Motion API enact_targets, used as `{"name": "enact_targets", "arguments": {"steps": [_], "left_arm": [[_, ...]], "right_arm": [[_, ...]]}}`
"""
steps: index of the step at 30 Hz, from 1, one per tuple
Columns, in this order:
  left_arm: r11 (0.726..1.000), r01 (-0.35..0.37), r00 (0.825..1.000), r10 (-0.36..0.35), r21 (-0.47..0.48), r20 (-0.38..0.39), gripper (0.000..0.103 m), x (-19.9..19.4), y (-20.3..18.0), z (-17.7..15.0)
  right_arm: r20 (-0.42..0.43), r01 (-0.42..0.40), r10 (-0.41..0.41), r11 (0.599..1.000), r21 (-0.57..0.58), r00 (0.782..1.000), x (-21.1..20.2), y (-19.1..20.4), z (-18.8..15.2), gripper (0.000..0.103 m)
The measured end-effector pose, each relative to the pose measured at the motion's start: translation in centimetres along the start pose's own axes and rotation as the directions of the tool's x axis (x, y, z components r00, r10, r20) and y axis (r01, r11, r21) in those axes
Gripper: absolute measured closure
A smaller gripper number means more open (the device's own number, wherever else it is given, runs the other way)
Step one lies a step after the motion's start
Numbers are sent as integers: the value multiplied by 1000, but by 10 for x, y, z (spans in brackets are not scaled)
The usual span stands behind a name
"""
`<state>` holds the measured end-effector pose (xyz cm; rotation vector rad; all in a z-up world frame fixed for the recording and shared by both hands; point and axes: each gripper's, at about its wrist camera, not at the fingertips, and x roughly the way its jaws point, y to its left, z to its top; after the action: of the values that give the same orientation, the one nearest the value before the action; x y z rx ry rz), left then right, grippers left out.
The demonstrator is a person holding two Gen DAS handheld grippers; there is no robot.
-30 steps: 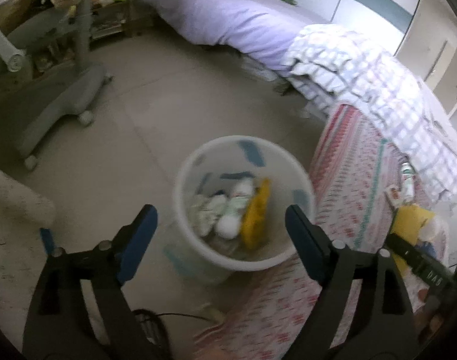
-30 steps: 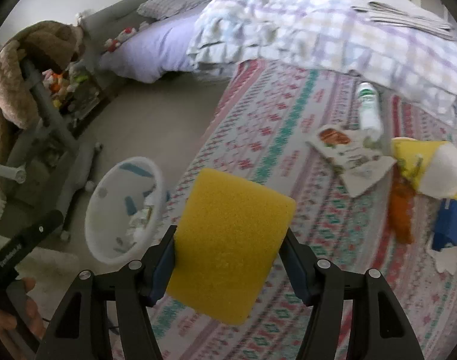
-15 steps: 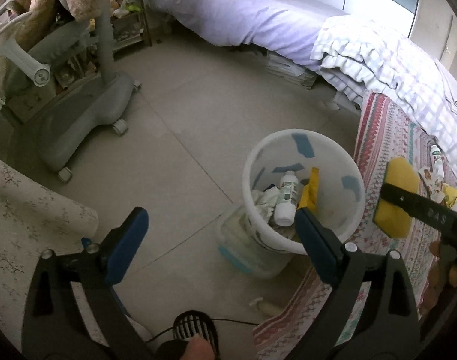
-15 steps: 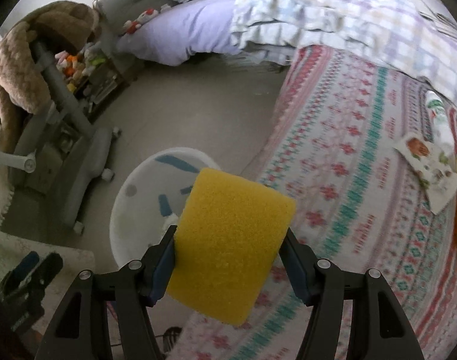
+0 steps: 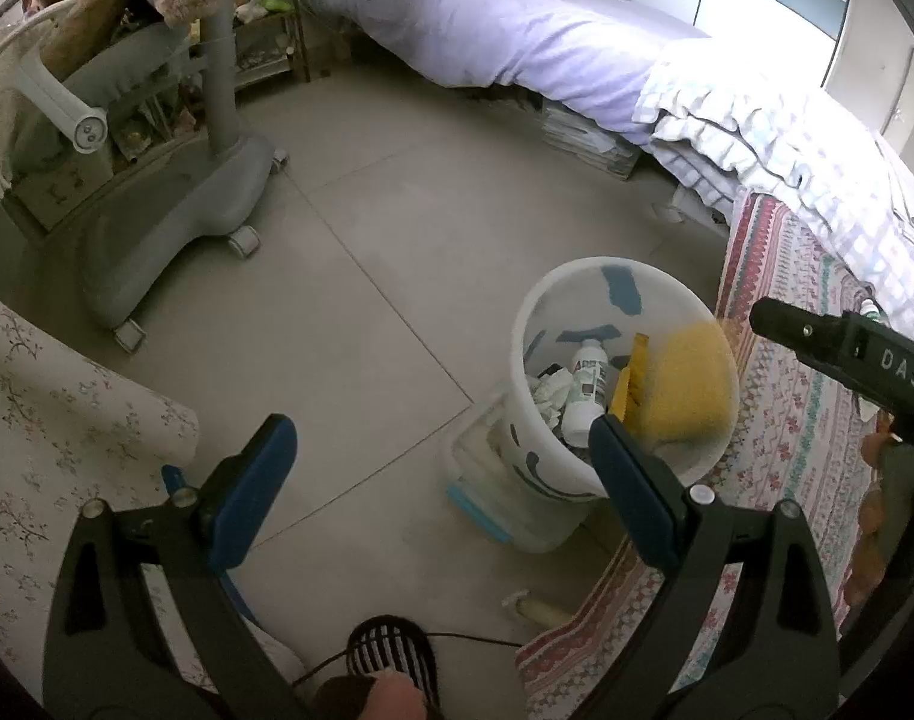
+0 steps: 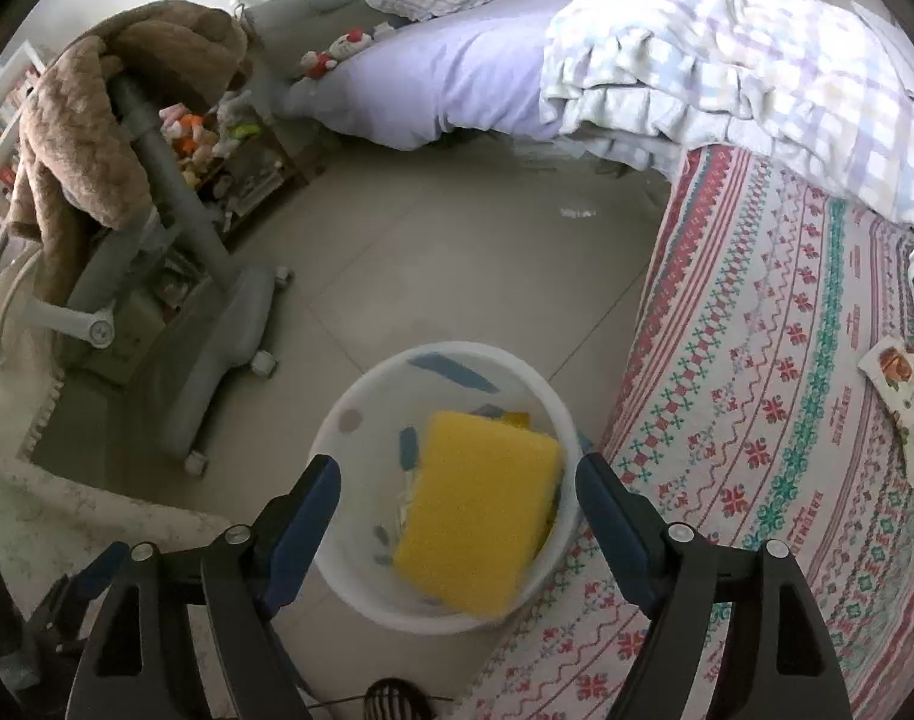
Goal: Collect trash
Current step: 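Carry the white bottle and yellow sponge to the white wastebasket and release both, then grasp the blue tissue box with the right tool and lift it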
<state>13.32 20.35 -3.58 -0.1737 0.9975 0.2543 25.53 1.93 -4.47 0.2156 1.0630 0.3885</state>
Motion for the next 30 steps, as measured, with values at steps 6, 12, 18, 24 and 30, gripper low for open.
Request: {"name": "enact_targets", "arguments": {"steps": [6, 12, 18, 24, 30], "left_arm": [[1000, 25, 1000, -25, 13, -1, 5, -3, -7, -1], [998, 36, 999, -36, 53, 4, 1, -9, -22, -5], [995, 49, 999, -50, 86, 8, 1, -13, -42, -8], [990, 70, 998, -70, 122, -4, 1, -14, -66, -12], [984, 96, 995, -95, 150, -16, 1, -16, -90, -14]], "right_arm": [[-14, 45, -45, 999, -15, 999, -13, -9, -10, 21], [-5, 84, -84, 996, -13, 996, -42, -35, -24, 21], [6, 167, -167, 986, -31, 986, -75, -72, -43, 21], [8, 238, -238, 971, 5, 971, -107, -121, -61, 21], [9, 294, -295, 954, 59, 956, -135, -173, -73, 21]]}}
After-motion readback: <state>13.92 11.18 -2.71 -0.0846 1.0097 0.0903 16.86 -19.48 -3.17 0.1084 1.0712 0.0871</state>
